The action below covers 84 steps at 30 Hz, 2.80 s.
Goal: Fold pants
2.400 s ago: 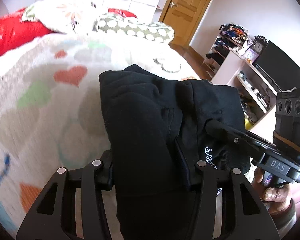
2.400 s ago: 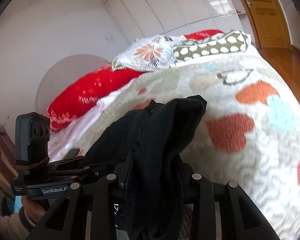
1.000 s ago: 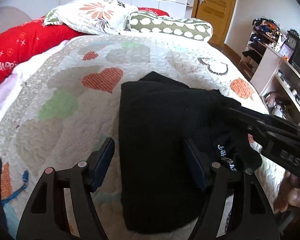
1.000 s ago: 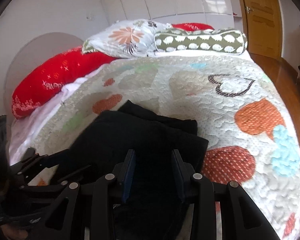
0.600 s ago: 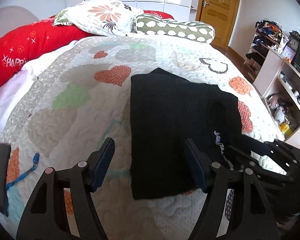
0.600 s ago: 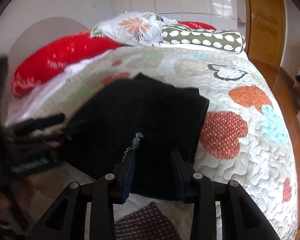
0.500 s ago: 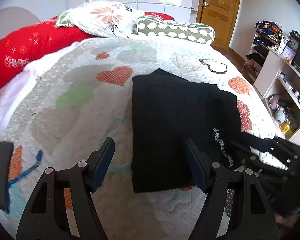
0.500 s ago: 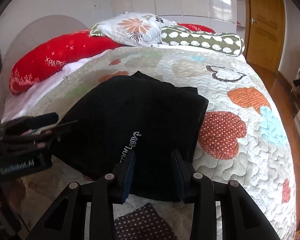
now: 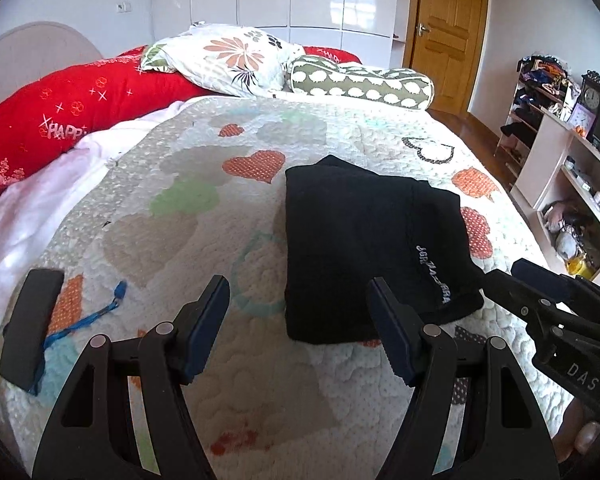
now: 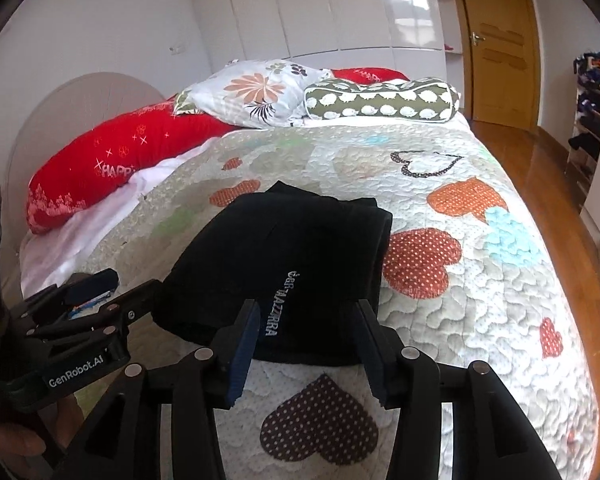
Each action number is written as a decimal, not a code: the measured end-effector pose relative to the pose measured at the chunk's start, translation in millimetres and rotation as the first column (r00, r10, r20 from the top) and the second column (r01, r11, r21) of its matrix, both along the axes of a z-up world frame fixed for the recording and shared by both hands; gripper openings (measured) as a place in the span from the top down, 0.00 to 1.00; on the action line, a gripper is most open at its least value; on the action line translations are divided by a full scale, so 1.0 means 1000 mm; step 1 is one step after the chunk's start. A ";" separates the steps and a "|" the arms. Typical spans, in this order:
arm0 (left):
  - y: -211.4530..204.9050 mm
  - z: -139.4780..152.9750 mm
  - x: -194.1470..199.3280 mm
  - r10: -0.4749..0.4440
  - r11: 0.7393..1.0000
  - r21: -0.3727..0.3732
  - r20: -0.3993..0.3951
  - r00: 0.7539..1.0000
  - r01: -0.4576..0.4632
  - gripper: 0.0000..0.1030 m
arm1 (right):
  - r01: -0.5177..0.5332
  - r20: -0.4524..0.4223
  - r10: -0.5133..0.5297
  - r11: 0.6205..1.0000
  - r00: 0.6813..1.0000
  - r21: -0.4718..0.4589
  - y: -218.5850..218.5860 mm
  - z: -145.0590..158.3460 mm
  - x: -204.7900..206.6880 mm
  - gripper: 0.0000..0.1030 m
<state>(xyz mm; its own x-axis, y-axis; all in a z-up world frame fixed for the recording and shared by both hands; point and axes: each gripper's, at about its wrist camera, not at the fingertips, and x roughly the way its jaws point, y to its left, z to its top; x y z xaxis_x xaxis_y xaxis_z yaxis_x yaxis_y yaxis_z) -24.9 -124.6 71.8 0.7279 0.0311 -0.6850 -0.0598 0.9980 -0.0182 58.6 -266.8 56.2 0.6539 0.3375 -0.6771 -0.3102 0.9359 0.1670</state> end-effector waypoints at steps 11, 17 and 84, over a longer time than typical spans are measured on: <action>-0.005 0.015 -0.028 -0.004 1.000 0.017 0.054 0.999 0.003 0.31 | -0.002 0.030 0.002 1.000 1.000 0.011 0.000 0.017 -0.021 0.53; -0.009 0.020 -0.036 -0.006 0.999 0.033 0.072 0.997 0.004 0.31 | -0.011 0.035 0.011 1.000 0.999 0.010 -0.001 0.022 -0.029 0.52; -0.012 0.009 -0.038 -0.006 0.999 0.040 0.046 0.999 0.004 0.31 | -0.031 -0.008 0.032 0.999 0.999 0.003 -0.001 0.010 -0.028 0.52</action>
